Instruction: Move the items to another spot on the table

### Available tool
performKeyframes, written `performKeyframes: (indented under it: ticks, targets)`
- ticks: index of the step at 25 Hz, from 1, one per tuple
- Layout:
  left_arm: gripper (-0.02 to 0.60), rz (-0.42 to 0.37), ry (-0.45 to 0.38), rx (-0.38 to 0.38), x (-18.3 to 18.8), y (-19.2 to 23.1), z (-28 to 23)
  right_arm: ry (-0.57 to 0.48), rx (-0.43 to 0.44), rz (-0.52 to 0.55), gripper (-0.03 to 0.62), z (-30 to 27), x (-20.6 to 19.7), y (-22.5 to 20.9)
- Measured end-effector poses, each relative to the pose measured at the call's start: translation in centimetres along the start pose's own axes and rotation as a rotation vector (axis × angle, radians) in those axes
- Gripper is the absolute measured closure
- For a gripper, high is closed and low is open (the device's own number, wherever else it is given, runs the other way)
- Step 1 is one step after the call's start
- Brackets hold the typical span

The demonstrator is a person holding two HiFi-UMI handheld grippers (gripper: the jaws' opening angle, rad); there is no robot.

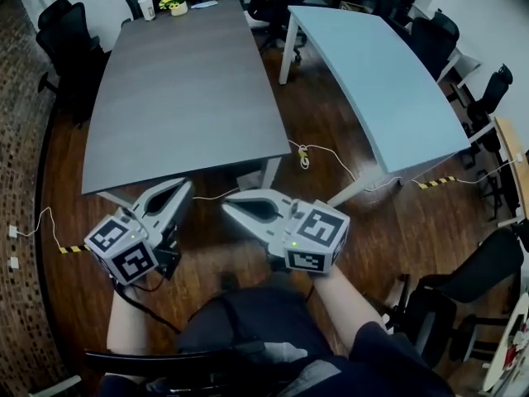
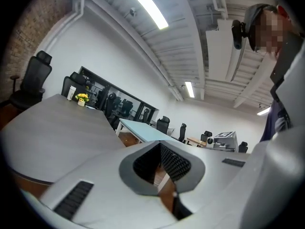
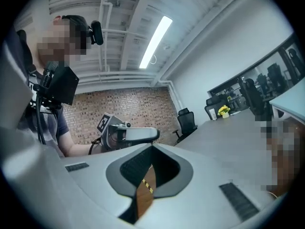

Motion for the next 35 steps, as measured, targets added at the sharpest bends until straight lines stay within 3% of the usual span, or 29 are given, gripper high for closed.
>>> performKeyframes:
  ticks: [4,10,16,20,35]
  targets:
    - [0.577,-0.014,0.019,-0.038,-0.7,1.1,2.7,0.044,-0.054,0.011,0.612,-2.2,-1.6,1.8]
    - [0.577,0.039,0.036,-0.119,-1.8,1.8,3.4,0.045,-0.155,0.022,0.612,-2.3,-1.7,3.2]
    - [0.577,0.014,0.003,-0.180,-1.6,-1.4,1.9,0.028,-0.233,0.082,0.612,1.4,-1.3,4.2]
    - [0.577,-0.035,0.007,-0.181,-1.6,-3.2,1.9,0.032,-0.268,0.114,0.612,3.0,-1.4,4.6]
    - [0.577,-0.107,0.034,-0.089,-4.7,-11.4,5.4,0.028,-0.154,0.120,0.612,9.0,-1.4,10.6]
Point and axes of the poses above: the fingertips, and each gripper's own axes: z backward along the fingers, y to its left, x out of its top, the point moved 3 cm from there along z, backward along the fingers
